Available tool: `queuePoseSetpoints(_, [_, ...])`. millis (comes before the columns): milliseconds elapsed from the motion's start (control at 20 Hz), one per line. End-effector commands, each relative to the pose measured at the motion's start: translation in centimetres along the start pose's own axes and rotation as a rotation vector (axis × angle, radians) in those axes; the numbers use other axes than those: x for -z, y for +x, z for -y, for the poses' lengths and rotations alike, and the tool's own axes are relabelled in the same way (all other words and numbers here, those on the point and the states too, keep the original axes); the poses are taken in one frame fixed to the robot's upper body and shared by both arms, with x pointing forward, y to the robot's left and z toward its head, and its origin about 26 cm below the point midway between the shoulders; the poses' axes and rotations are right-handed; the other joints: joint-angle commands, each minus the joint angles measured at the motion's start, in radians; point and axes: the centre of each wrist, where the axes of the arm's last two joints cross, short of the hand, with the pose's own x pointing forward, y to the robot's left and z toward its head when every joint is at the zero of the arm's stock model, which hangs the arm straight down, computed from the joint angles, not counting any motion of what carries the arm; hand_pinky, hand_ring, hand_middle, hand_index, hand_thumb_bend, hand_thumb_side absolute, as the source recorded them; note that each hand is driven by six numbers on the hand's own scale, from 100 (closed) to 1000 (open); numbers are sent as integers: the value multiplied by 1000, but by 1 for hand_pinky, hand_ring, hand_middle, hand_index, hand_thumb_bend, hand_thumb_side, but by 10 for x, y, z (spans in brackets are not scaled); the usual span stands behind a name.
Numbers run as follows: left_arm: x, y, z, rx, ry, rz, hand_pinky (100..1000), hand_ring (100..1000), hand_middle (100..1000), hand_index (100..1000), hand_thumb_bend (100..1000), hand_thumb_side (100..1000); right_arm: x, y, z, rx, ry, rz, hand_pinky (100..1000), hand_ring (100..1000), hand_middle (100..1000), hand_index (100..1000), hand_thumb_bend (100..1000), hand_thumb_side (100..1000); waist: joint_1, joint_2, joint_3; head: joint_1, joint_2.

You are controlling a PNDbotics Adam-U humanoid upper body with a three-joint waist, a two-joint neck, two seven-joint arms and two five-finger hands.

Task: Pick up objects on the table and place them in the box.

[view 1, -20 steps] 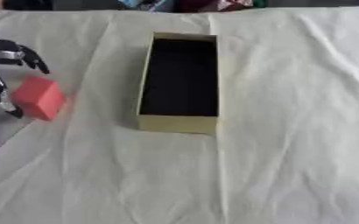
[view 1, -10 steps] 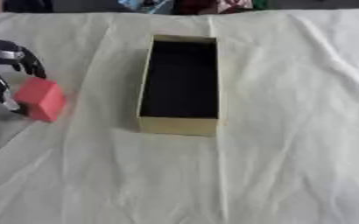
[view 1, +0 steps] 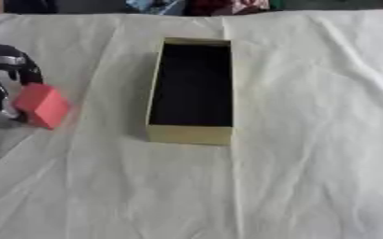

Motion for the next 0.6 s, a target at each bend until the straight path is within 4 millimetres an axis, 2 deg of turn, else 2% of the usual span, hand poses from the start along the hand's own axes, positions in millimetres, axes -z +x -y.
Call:
queuePoseSetpoints(50, [-9, -4, -8, 8, 18, -6, 692, 624, 532, 613, 469, 100, 5, 6, 5, -15, -6, 28, 865, 831, 810, 829, 100, 442, 4, -11, -1, 3, -11])
queuePoseSetpoints(350, [-16, 0, -17, -13, 78, -9, 648, 585, 493, 569, 384, 112, 5, 5, 5, -17, -7, 23, 865, 831, 810, 830, 100, 442, 4, -14, 1, 2, -11])
queuePoseSetpoints(600, [-22, 4, -24, -14, 160, -37, 613, 542, 442, 509, 361, 135, 4, 5, 5, -18, -5, 23, 866, 832, 811, 831, 100, 441, 5, -17, 2, 1, -9])
